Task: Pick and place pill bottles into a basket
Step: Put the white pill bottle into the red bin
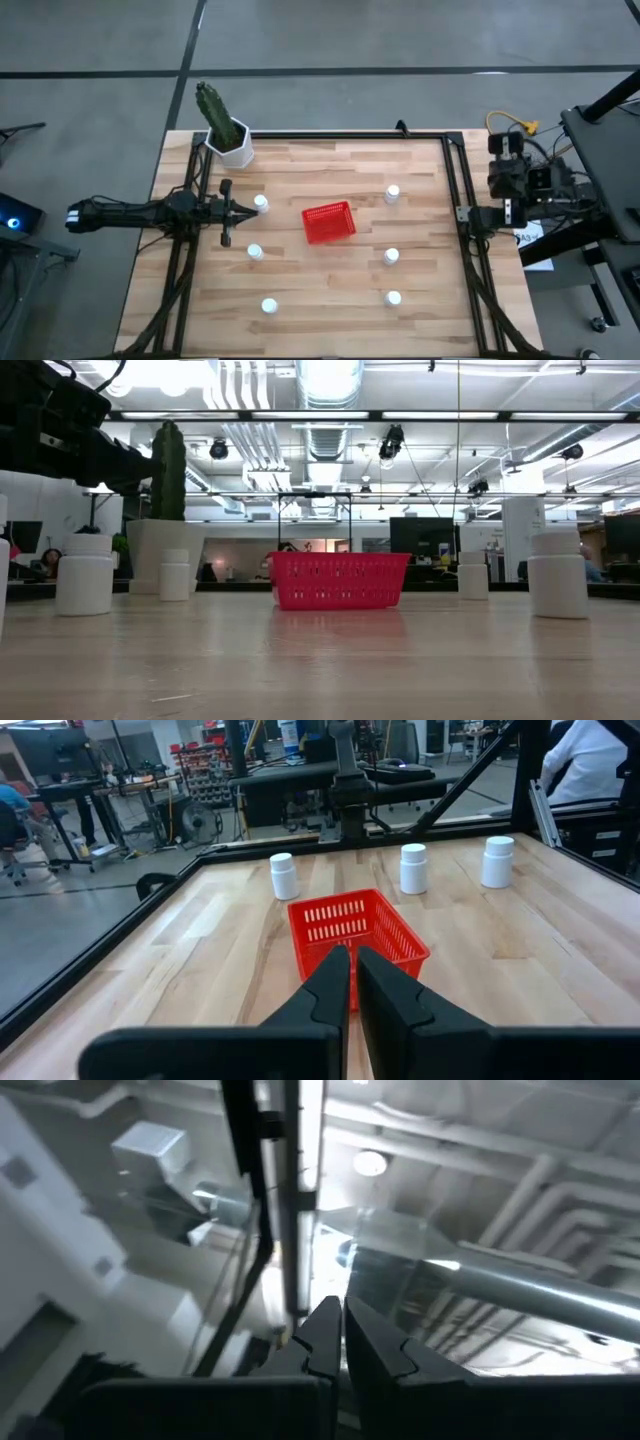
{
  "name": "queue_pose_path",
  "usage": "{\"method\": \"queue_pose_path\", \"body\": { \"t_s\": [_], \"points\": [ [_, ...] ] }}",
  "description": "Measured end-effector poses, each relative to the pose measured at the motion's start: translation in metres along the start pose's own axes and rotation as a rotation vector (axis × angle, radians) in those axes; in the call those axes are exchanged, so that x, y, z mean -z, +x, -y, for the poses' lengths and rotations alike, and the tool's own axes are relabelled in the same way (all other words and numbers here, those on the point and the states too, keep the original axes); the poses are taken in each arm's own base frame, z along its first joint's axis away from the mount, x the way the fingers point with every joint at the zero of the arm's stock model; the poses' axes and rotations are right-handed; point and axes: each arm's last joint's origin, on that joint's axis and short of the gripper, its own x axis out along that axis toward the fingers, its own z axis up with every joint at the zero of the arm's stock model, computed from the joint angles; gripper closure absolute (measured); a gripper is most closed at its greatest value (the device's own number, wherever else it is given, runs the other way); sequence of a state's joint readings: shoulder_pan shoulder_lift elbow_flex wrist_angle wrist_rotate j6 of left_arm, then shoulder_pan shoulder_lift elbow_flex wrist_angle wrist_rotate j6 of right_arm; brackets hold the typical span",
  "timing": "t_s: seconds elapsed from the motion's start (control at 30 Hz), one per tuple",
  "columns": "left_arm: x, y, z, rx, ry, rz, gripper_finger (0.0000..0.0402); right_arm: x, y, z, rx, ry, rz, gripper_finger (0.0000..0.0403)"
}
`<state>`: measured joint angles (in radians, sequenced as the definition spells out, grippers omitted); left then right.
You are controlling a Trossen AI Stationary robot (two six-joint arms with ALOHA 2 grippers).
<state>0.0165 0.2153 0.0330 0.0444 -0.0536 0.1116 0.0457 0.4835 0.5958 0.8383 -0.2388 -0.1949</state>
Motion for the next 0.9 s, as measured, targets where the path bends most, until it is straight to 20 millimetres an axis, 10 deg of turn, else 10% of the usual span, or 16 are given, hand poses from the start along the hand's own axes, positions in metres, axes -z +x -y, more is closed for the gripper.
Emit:
{"method": "queue_pose_path", "body": {
  "t_s": [0.47, 0.9],
  "points": [
    [0.000, 0.000, 0.000, 0.000, 0.000, 0.000, 0.0396, -0.050, 0.102, 0.035, -0.106, -0.035, -0.320, 0.0394],
    [0.000, 0.000, 0.000, 0.000, 0.000, 0.000, 0.0396, -0.067, 0.138, 0.053, -0.002, 0.044, -0.730, 0.0394]
  ]
}}
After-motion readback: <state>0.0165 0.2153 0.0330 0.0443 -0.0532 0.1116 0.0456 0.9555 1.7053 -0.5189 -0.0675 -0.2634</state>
